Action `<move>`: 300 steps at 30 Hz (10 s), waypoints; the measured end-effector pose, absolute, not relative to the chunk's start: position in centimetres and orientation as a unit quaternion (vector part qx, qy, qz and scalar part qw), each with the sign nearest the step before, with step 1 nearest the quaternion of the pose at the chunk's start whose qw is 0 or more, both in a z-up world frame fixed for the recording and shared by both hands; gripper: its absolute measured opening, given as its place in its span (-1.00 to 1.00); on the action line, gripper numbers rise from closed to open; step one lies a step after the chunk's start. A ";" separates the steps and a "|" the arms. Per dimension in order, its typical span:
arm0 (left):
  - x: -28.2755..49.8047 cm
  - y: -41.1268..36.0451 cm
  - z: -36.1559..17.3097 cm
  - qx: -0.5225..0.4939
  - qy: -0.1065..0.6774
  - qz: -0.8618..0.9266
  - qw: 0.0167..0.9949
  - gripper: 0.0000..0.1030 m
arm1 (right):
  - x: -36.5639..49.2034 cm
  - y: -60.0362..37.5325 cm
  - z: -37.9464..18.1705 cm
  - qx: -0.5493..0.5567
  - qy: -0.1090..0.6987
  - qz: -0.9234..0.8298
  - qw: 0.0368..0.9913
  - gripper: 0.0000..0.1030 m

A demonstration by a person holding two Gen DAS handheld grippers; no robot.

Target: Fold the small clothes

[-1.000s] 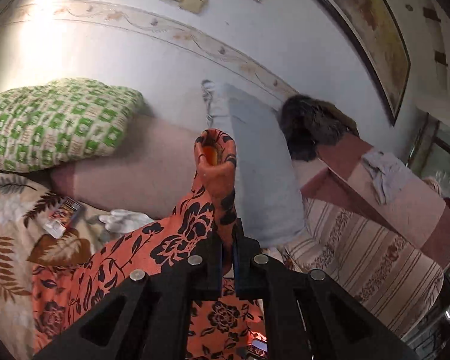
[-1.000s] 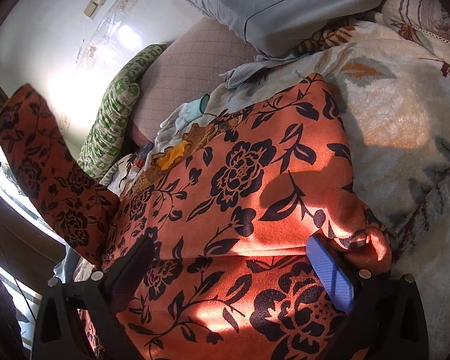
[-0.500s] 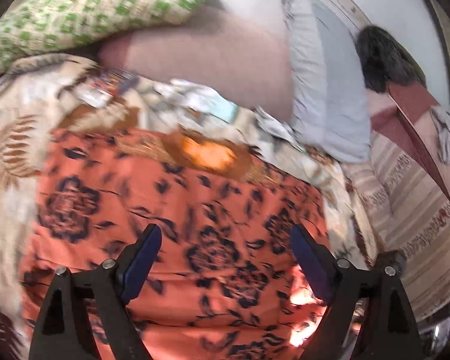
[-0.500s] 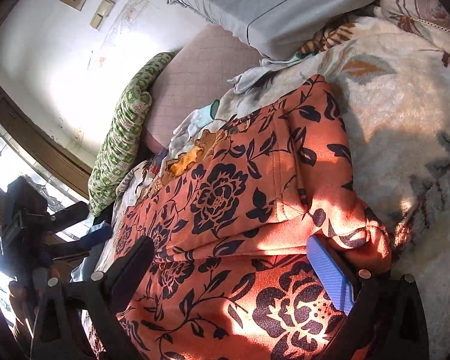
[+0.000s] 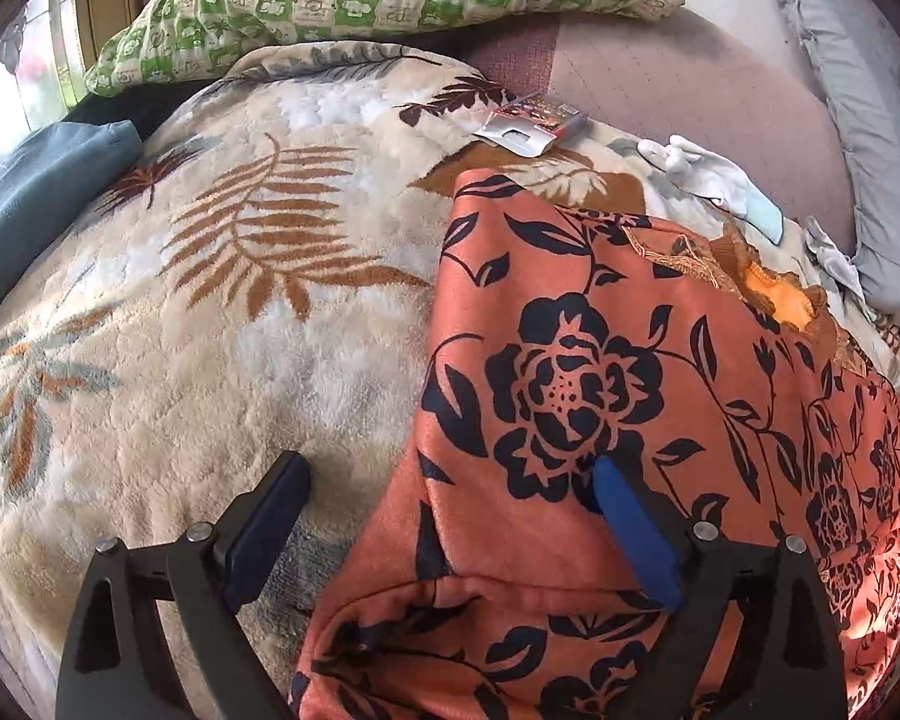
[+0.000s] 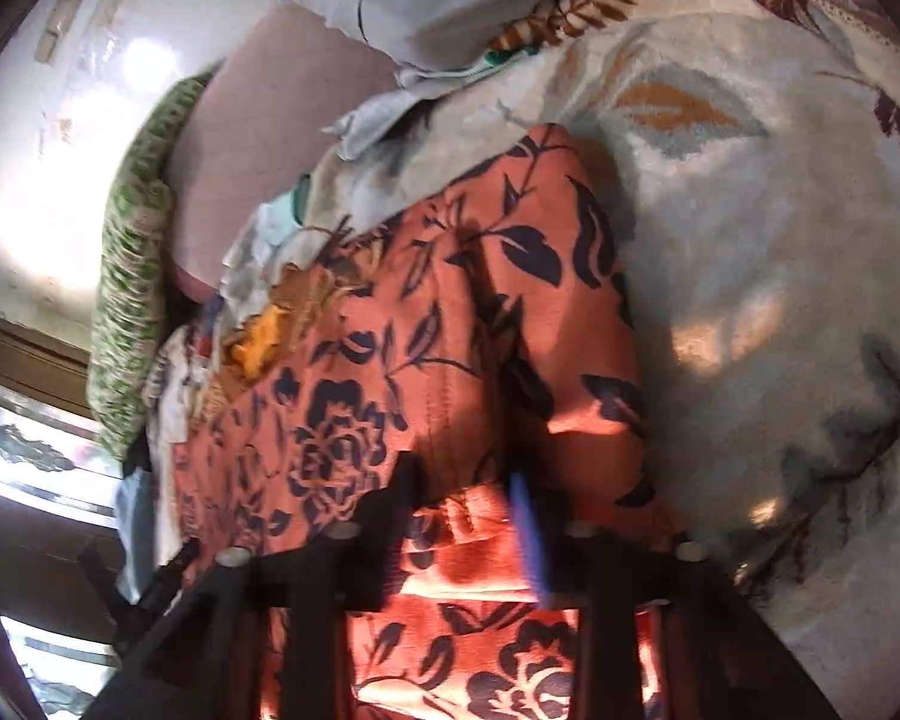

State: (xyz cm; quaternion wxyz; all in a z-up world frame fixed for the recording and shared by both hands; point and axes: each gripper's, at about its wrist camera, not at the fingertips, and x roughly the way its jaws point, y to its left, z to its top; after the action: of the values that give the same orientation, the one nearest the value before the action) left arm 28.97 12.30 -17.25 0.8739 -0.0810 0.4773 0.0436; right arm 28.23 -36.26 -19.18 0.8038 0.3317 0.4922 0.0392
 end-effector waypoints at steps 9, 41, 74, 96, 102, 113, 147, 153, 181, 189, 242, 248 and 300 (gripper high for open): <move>28.1 12.9 -14.5 -0.096 0.434 0.048 0.895 0.90 | 27.5 -32.3 -16.6 0.163 0.506 -0.020 0.847 -0.54; 2.1 20.6 -10.4 -0.215 0.467 -0.033 0.857 0.95 | 5.5 -38.2 -10.5 0.261 0.482 0.141 0.824 0.64; 1.3 18.0 -16.5 -0.235 0.552 -0.071 0.797 0.04 | -1.0 -36.0 -19.8 0.318 0.599 0.166 0.716 0.29; 1.3 16.6 -16.0 -0.160 0.569 -0.065 0.804 -0.25 | -0.8 -36.0 -19.7 0.317 0.597 0.171 0.717 0.31; 0.9 18.6 -13.4 -0.208 0.531 -0.082 0.817 -0.89 | -1.1 -36.3 -19.3 0.339 0.580 0.176 0.719 -0.89; -0.8 21.0 -6.7 -0.272 0.458 -0.111 0.839 -0.89 | -3.3 -40.2 -11.6 0.455 0.433 0.224 0.745 -0.89; 42.3 20.9 -17.4 -0.421 0.539 0.025 0.729 0.70 | 33.4 -46.9 -20.8 0.596 0.445 0.036 0.667 0.61; 38.2 22.3 -12.5 -0.355 0.484 0.010 0.800 0.71 | 29.2 -48.6 -19.4 0.530 0.413 0.019 0.740 0.62; 29.0 12.8 -10.1 -0.142 0.557 -0.096 0.813 -0.64 | 27.8 -38.5 -15.5 0.292 0.554 0.120 0.771 -0.64; 17.5 15.2 -4.5 -0.170 0.525 -0.119 0.826 -0.64 | 21.6 -37.3 -6.7 0.246 0.532 0.157 0.795 -0.67; 15.9 8.0 -10.8 -0.071 0.471 -0.133 0.869 0.29 | 17.8 -34.1 -12.9 0.191 0.506 0.096 0.836 0.41; 18.9 8.2 -15.2 -0.009 0.497 -0.034 0.867 0.29 | 20.2 -35.6 -14.6 0.111 0.519 0.033 0.847 0.25; 7.1 7.9 -14.2 0.003 0.520 -0.047 0.853 0.56 | 3.7 -38.0 -15.9 0.170 0.588 0.028 0.790 -0.77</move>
State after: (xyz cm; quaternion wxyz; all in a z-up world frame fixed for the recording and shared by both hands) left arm 7.12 7.89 -14.22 0.8532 0.0028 0.5195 -0.0466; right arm 3.74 -37.97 -15.86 0.7904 0.1702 0.5878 0.0279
